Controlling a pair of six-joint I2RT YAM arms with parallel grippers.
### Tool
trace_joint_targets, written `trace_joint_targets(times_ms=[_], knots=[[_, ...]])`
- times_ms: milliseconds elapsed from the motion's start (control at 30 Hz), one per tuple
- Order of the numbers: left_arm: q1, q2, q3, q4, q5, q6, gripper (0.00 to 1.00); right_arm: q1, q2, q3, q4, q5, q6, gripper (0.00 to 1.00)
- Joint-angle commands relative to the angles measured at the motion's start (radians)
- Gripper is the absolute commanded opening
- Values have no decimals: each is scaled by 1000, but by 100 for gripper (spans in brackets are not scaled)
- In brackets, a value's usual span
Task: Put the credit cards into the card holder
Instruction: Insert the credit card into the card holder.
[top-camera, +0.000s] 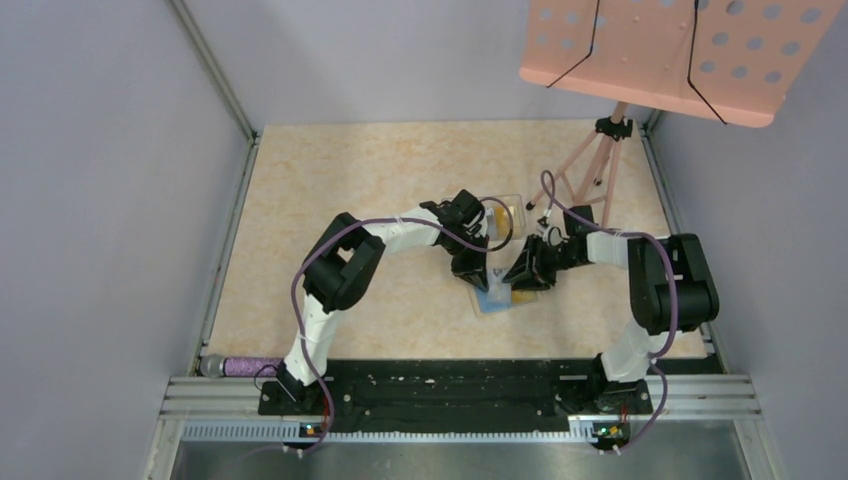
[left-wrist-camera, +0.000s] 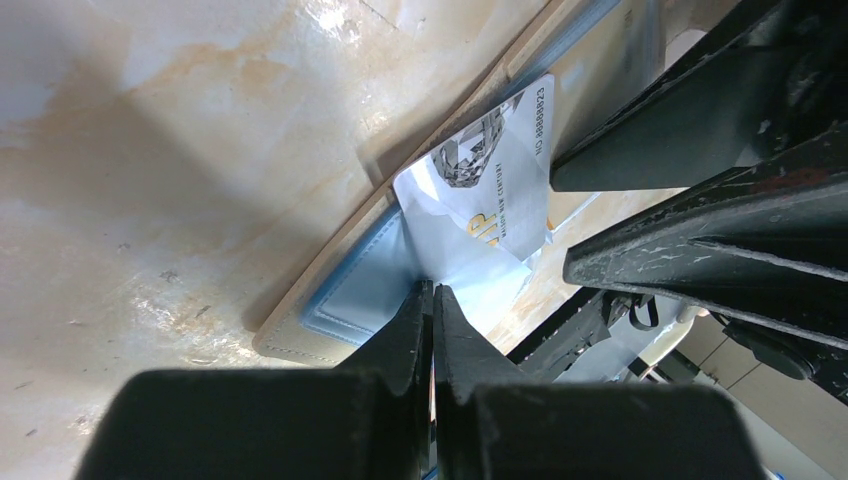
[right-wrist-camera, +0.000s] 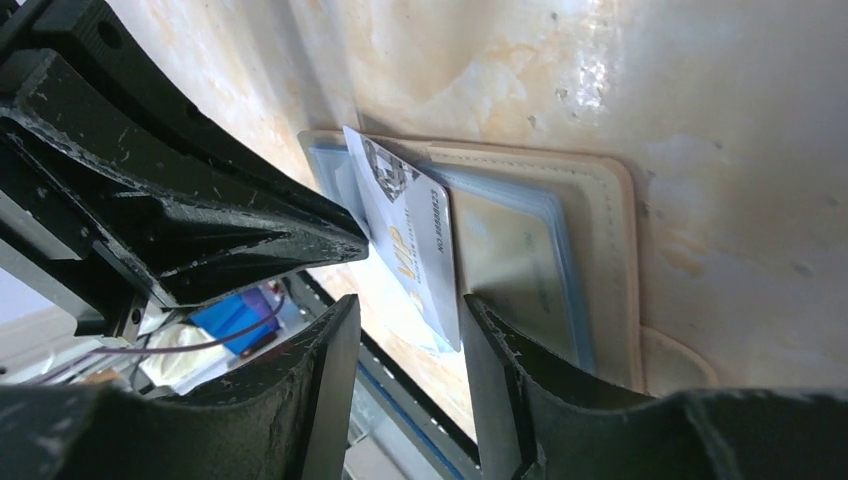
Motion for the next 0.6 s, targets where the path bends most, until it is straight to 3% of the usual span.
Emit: trace_joint_targets(times_ms=[0,300,433,567], knots=[[-3,35,12,-39,-62,39,0,7,100,-18,5,143,-42,45],[-3,40,16,-42,-59,41,0,23,112,-27,107,76,-23,44],[-3,40,18,-42,-57,42,0,23,62,-39,159,54,-3,39],[-3,41,19,-45,-57,43,0,23,14,-56,234,24,30,26]])
